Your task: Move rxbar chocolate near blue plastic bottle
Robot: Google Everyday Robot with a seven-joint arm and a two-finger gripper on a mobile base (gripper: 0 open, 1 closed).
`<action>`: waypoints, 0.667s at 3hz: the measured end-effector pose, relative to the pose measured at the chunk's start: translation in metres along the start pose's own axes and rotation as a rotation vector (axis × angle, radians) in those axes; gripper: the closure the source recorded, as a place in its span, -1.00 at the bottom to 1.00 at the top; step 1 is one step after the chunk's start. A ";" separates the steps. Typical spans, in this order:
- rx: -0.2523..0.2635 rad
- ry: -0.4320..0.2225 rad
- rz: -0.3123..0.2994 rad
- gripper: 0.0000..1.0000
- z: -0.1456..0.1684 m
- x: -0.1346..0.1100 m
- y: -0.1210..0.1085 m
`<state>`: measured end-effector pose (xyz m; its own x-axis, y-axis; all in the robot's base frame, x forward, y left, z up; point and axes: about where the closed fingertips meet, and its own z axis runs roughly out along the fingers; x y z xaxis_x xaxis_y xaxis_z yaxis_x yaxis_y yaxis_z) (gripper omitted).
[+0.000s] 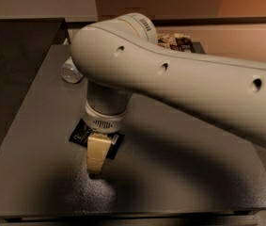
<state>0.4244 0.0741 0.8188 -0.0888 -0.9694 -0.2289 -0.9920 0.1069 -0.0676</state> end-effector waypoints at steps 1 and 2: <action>-0.008 -0.005 -0.016 -0.19 -0.001 -0.006 0.006; -0.008 -0.005 -0.016 0.26 -0.005 -0.007 0.006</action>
Offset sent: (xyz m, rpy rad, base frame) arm -0.0149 0.0191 0.0203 0.0499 0.0194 0.0619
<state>0.4189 0.0805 0.8251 -0.0720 -0.9699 -0.2328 -0.9940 0.0891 -0.0638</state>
